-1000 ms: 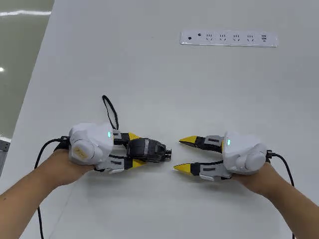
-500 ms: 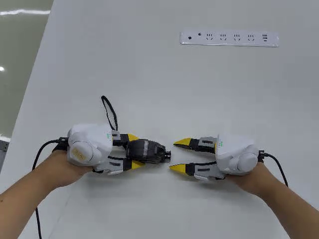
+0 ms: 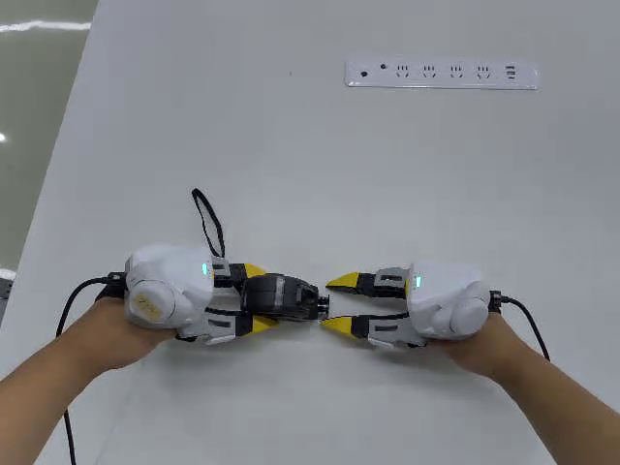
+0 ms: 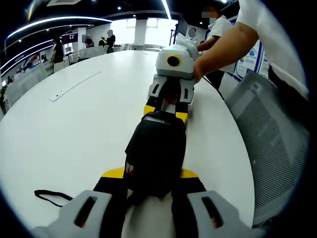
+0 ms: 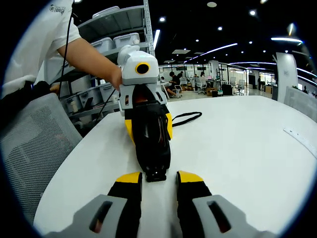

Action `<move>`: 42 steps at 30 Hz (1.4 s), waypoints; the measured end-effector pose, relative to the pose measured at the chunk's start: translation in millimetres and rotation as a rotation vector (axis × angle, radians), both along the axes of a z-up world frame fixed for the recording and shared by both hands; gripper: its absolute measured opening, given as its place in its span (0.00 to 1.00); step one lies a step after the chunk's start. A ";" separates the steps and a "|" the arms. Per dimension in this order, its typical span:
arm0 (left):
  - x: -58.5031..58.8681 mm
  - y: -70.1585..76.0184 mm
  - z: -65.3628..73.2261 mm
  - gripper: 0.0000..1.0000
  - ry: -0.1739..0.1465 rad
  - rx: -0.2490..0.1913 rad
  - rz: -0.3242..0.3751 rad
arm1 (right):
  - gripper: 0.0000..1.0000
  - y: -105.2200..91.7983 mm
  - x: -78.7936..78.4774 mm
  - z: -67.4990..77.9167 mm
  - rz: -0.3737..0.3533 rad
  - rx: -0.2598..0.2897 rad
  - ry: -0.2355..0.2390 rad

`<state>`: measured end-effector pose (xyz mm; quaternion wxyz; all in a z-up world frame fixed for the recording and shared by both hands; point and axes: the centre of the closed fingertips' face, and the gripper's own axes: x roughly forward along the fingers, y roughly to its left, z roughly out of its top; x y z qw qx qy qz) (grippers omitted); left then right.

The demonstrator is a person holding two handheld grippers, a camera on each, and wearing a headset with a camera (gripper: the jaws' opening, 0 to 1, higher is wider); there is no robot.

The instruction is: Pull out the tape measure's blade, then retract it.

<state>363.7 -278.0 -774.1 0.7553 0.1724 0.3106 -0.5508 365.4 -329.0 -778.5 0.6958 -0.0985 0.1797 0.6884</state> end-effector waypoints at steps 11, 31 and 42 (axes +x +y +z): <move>-0.4 -0.5 0.1 0.31 0.001 -0.002 0.000 | 0.21 4.0 -2.9 -1.4 0.026 -0.001 -0.018; -0.2 -1.4 0.7 0.30 0.003 -0.009 -0.001 | 0.14 3.2 -4.8 -1.1 0.044 0.008 -0.037; -0.2 -1.0 0.9 0.30 -0.002 -0.010 -0.003 | 0.13 3.7 -5.1 -1.5 0.037 0.015 -0.019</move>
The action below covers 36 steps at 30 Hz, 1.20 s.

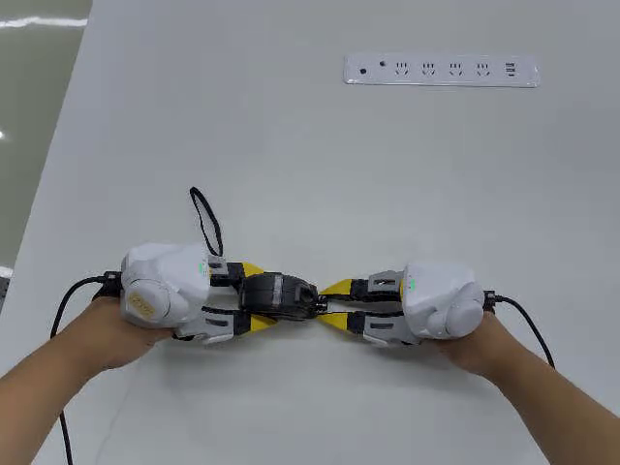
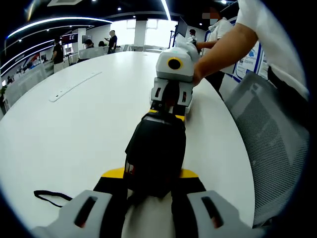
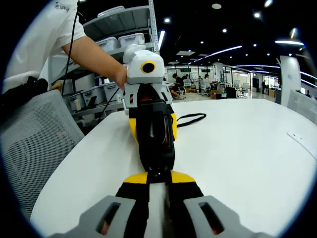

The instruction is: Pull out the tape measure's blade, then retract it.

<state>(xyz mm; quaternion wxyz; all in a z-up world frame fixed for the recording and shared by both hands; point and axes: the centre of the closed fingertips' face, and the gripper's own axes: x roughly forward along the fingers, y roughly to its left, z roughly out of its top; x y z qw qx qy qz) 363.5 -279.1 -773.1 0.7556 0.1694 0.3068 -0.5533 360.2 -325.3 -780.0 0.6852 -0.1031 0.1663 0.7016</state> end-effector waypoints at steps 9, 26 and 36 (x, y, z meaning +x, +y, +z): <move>-0.2 1.3 -0.9 0.30 0.000 0.003 0.000 | 0.11 0.9 -0.9 -0.2 0.009 -0.001 -0.023; -0.5 2.1 -0.5 0.29 0.000 0.004 -0.017 | 0.11 -0.9 -2.9 0.2 0.013 0.001 -0.014; -0.3 1.5 0.4 0.29 0.001 -0.002 -0.011 | 0.11 -6.7 -2.0 0.4 0.007 -0.001 -0.015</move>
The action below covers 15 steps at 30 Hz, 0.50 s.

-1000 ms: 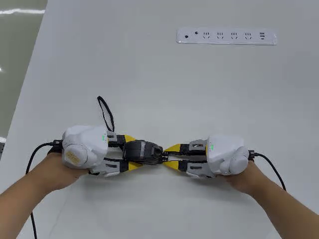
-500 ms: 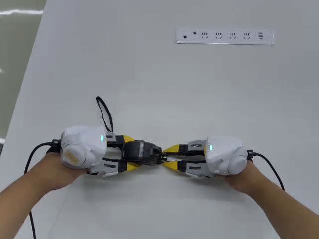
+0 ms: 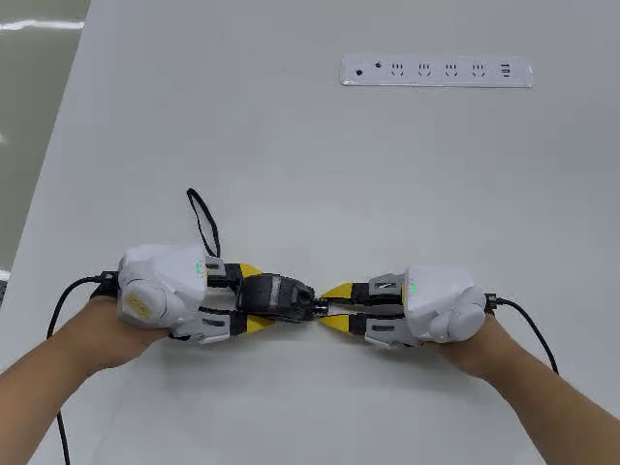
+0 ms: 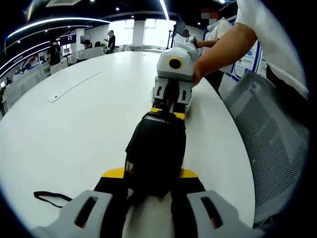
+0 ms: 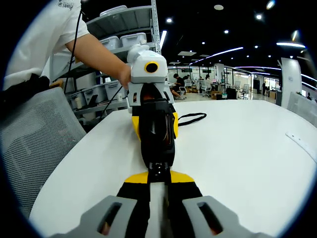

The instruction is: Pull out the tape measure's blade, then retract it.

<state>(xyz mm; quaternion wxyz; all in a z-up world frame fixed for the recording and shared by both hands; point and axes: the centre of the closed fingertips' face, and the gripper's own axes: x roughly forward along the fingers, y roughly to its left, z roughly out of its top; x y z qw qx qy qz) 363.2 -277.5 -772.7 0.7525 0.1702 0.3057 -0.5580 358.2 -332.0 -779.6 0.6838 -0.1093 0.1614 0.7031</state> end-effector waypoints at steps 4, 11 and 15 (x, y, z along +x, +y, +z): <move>-0.4 0.6 -0.4 0.29 -0.001 -0.003 0.001 | 0.11 -5.4 -1.2 0.1 -0.005 -0.001 0.003; -0.3 1.0 -1.0 0.29 -0.002 -0.003 0.003 | 0.10 -12.0 -1.9 0.8 -0.011 -0.003 0.002; -0.3 0.9 -1.0 0.29 0.000 -0.003 0.005 | 0.10 -17.3 -2.4 1.6 -0.015 -0.003 0.006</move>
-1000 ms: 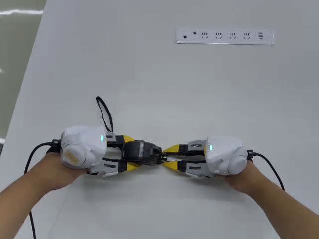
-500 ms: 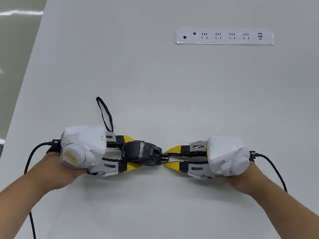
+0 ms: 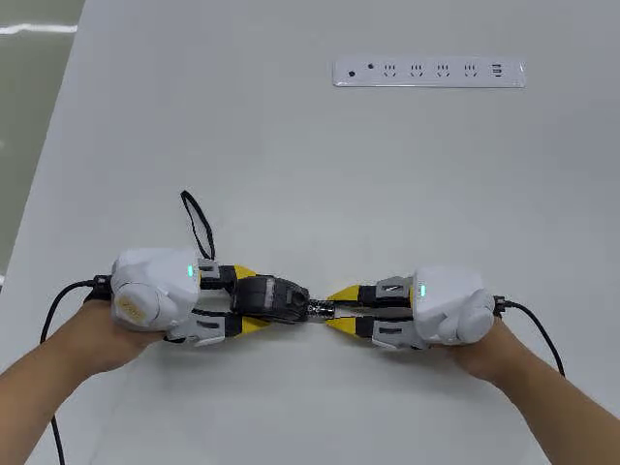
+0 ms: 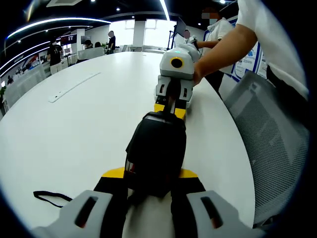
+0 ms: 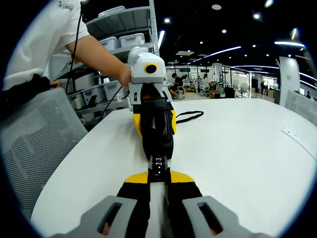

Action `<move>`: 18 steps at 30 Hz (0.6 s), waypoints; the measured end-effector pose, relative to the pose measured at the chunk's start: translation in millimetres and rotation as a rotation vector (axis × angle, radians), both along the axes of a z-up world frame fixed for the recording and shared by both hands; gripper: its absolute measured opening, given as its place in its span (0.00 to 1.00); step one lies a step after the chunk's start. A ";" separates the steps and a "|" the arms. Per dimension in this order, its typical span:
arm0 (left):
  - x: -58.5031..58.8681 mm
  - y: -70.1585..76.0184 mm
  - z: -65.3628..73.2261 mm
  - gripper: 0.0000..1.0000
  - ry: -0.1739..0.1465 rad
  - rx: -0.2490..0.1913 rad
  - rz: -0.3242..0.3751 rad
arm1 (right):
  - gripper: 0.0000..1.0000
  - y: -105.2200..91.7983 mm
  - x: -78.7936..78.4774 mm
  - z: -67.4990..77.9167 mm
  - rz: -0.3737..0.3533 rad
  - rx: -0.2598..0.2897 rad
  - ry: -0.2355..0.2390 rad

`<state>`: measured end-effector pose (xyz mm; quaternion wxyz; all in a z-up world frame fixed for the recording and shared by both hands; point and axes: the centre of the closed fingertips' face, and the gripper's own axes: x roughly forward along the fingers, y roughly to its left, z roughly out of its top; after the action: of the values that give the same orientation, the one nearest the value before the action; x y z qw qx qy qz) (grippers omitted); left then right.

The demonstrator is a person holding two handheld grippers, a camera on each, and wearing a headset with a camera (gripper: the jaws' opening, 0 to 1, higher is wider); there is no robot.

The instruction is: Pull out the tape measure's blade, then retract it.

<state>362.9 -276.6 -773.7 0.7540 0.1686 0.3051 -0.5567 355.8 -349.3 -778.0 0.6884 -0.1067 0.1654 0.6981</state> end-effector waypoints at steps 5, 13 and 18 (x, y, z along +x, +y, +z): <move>-0.1 -0.5 0.0 0.29 0.000 0.000 0.001 | 0.10 -5.7 -0.2 -0.7 -0.006 -0.001 0.001; -0.3 -2.2 1.6 0.29 0.000 -0.001 0.005 | 0.10 -16.4 0.2 -0.9 -0.019 -0.003 0.007; -0.8 -3.7 3.1 0.29 0.001 0.002 0.005 | 0.10 -21.5 0.2 -0.8 -0.025 -0.003 0.013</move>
<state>362.1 -280.3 -770.6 0.7553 0.1682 0.3063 -0.5545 356.0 -370.8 -778.8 0.6957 -0.1014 0.1720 0.6900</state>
